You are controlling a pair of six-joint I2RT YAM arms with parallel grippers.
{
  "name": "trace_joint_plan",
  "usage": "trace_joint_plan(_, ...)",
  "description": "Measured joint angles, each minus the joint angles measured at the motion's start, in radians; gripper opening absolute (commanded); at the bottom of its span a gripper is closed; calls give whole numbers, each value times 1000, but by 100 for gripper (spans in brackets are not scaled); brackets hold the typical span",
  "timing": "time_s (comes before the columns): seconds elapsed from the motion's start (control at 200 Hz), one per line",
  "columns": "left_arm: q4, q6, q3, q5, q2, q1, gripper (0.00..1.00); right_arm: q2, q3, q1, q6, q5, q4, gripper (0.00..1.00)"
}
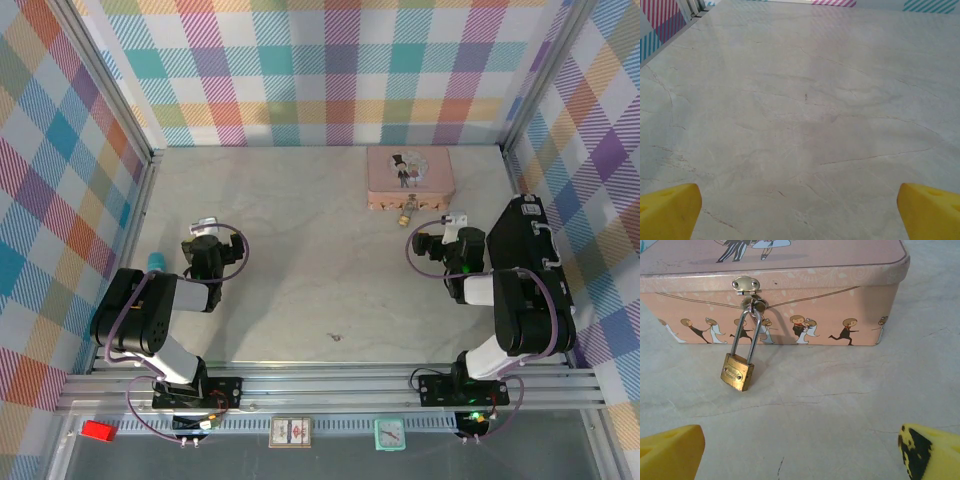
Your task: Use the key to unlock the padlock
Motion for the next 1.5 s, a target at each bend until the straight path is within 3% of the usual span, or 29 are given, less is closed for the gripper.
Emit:
trace_joint_plan(0.885,-7,20,-9,34,-27,-1,100,-5,2,0,-3,-20,-11,99)
trace_joint_plan(1.085,-162,18,-26,32,-344,-28,100,-203,16,10,-16,-67,-173,99)
trace_joint_plan(1.215,-327,-66,6,13,-558,-48,100,-403,19,16,23,-86,-256,99)
trace_joint_plan(1.365,-623,-226,163,-4,-629,-49,100,-586,119,16,145,-102,-462,99)
trace_joint_plan(1.5,-774,-322,241,81,-657,-49,100,-682,287,19,389,14,-755,99)
